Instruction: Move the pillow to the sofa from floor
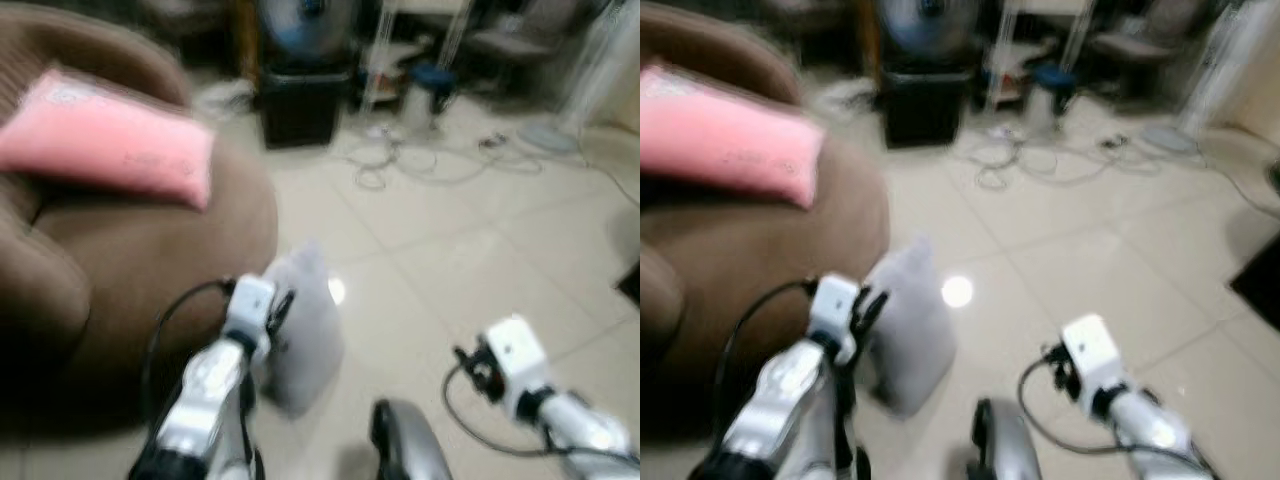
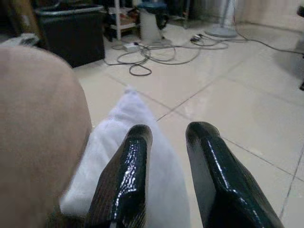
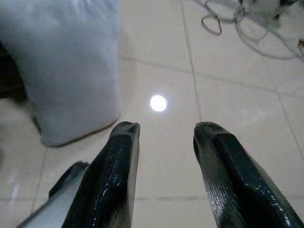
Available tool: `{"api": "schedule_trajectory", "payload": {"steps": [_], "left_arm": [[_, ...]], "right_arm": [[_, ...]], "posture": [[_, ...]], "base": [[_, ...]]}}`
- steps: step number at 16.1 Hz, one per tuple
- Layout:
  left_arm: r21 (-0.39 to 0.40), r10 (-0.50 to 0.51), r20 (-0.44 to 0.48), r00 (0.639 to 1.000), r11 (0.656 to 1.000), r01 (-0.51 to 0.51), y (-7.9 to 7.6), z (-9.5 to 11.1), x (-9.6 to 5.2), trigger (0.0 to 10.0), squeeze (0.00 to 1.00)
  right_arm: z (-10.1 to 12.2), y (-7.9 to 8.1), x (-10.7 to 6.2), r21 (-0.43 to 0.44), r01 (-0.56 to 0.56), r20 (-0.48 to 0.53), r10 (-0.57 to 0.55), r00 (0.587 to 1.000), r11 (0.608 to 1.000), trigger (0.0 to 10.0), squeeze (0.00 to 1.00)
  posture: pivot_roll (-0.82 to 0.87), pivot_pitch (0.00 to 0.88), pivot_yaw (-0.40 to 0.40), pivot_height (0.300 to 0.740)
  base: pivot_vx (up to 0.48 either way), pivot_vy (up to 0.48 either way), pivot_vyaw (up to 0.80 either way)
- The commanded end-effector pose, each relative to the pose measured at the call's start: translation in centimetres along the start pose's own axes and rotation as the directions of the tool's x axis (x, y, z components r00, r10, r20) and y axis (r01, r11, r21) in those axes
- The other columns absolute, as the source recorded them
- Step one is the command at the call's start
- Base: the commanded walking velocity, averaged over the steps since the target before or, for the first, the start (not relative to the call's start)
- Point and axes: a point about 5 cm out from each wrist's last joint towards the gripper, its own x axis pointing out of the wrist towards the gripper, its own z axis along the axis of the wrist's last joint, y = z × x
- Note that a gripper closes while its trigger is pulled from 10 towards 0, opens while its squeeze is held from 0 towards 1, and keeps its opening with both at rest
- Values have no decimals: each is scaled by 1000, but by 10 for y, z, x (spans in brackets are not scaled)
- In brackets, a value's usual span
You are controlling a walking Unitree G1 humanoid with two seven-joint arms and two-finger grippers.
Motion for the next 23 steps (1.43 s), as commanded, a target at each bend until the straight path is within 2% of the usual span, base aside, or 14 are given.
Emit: {"api": "schedule_trajectory", "payload": {"steps": [1, 3, 4, 5, 6, 8, 9, 10, 12, 15, 20, 23], "left_arm": [[35, -21, -34, 999, 999, 22, -4, -7, 0, 10000, 0], [52, 21, -44, 999, 998, -19, 0, -11, -5, 10000, 0], [62, 58, -48, 997, 997, -55, 5, -12, -8, 10000, 129], [38, 83, -49, 995, 996, -81, 10, -14, -10, 10000, 1000], [39, 80, -40, 996, 996, -79, 12, -13, -9, 10000, 1000], [29, 71, 36, 997, 997, -72, 10, -1, -4, 10000, 1000], [-21, 87, 50, 995, 996, -86, 10, 5, -3, 10000, 635], [-47, 92, 61, 994, 995, -89, 10, 8, -4, 10000, 0], [-1, 68, 105, 992, 998, -68, 8, 12, -5, 10000, 0], [51, 83, 102, 991, 995, -89, 9, 11, -1, 10000, 0], [63, 96, 104, 990, 993, -103, 11, 11, 0, 10000, 0], [62, 115, 103, 988, 991, -122, 10, 10, 0, 10000, 0]], "right_arm": [[5, 2, -4, 14, -8, 20, 8, 1000, 1000, 10000, 0], [2, 10, -5, 25, -28, 10, 28, 1000, 999, 10000, 0], [0, 16, -3, 40, -45, 5, 45, 999, 998, 10000, 0], [-3, 22, -2, 52, -59, -4, 59, 998, 997, 10000, 0], [-3, 24, -2, 46, -61, -9, 62, 998, 997, 10000, 0], [-2, 19, 1, 32, -7, -15, 7, 1000, 999, 10000, 0], [-1, 15, 1, 48, 36, -10, -36, 999, 998, 10000, 0], [-1, 13, 1, 58, 69, -9, -69, 998, 996, 10000, 0], [-3, 14, 5, 81, 97, -9, -97, 995, 992, 10000, 0], [-4, 17, 6, 126, 100, -2, -100, 995, 987, 10000, 0], [-6, 13, 1, 118, 107, -11, -107, 994, 987, 10000, 0], [-6, 13, 0, 102, 89, -12, -88, 996, 991, 10000, 0]], "posture": [[-199, 68, -75, 532], [-167, 55, -77, 532], [-147, 74, -74, 532], [-128, 81, -60, 532], [-125, 87, -46, 532], [-125, 112, -26, 532], [-126, 112, -13, 532], [-128, 109, 1, 532], [-134, 125, 13, 532], [-142, 136, 11, 532], [-154, 135, 2, 532], [-152, 136, -2, 532]], "base": [[0, 0, 0], [0, 0, 0], [0, 0, 0], [0, 0, 0], [0, 0, 0], [0, 0, 0], [0, 0, 0], [0, 0, 0], [0, 0, 0], [0, 0, -142], [186, 0, -564], [331, 0, 0]]}}
